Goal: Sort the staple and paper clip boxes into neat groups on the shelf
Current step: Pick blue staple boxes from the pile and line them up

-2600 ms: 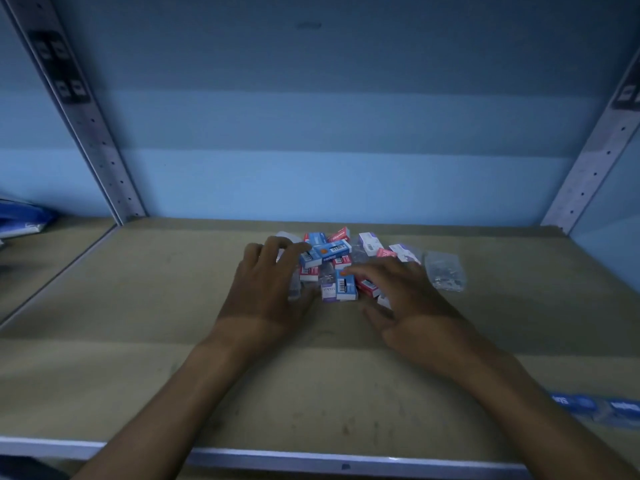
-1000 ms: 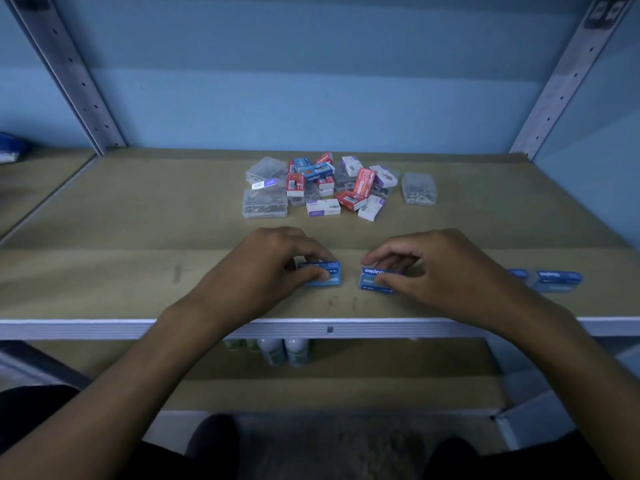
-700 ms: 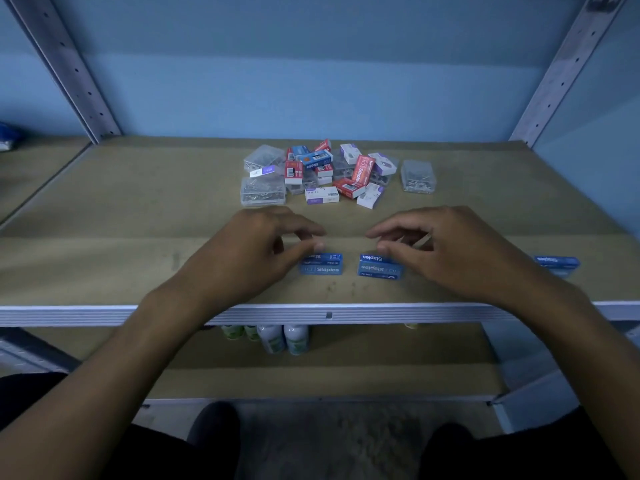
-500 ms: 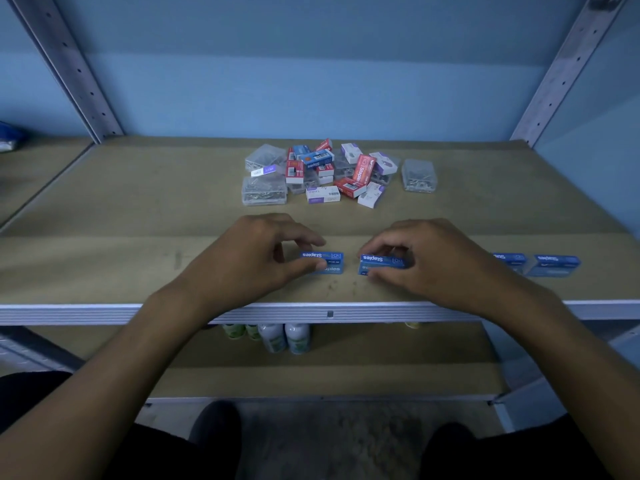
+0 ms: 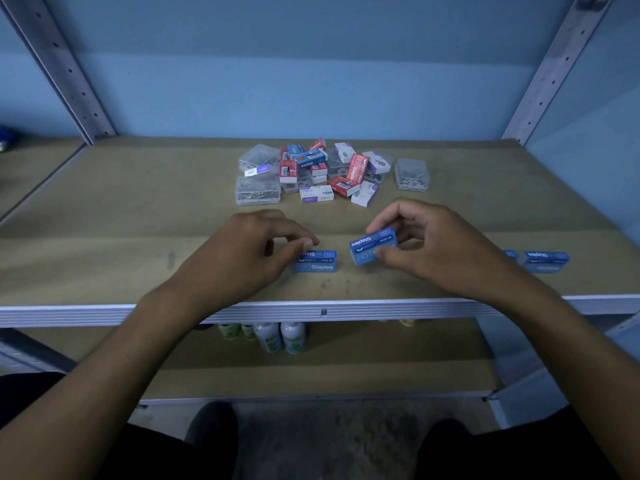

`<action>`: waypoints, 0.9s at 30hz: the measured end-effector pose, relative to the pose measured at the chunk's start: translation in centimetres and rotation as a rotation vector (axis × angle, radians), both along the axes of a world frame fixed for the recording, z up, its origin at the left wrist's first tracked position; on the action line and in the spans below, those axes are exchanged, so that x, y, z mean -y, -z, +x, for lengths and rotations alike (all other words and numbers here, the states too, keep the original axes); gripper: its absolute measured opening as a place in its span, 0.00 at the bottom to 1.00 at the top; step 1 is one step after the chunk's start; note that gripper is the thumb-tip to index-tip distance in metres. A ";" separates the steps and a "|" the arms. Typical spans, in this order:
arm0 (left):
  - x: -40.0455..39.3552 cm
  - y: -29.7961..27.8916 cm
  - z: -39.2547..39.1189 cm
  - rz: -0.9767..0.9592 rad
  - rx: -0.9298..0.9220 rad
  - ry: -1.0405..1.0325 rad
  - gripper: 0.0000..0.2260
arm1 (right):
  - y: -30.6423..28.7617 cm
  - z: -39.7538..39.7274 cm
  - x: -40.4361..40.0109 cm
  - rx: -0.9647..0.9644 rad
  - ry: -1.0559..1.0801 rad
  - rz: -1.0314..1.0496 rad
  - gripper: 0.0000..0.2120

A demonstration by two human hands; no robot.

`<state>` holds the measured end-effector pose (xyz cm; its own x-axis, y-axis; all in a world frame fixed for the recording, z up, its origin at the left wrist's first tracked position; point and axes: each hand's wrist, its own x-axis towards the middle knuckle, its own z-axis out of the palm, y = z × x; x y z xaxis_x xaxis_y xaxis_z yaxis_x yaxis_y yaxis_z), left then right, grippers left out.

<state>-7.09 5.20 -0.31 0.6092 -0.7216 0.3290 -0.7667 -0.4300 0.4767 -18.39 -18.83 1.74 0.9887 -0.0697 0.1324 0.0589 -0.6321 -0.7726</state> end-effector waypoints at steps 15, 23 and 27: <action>0.1 0.0 -0.1 -0.019 -0.032 0.014 0.07 | 1.1 0.2 0.8 -0.115 0.009 -0.064 0.14; 0.2 -0.1 -0.2 -0.014 -0.033 0.028 0.06 | 0.8 0.3 0.9 -0.089 -0.035 -0.222 0.07; 0.5 0.4 -0.3 0.011 -0.027 0.020 0.06 | 1.0 0.7 0.9 -0.066 -0.034 -0.265 0.07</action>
<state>-7.42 4.70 -0.68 0.6029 -0.7374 0.3045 -0.7623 -0.4200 0.4924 -17.73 -19.77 0.73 0.9970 -0.0077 0.0769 0.0388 -0.8114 -0.5832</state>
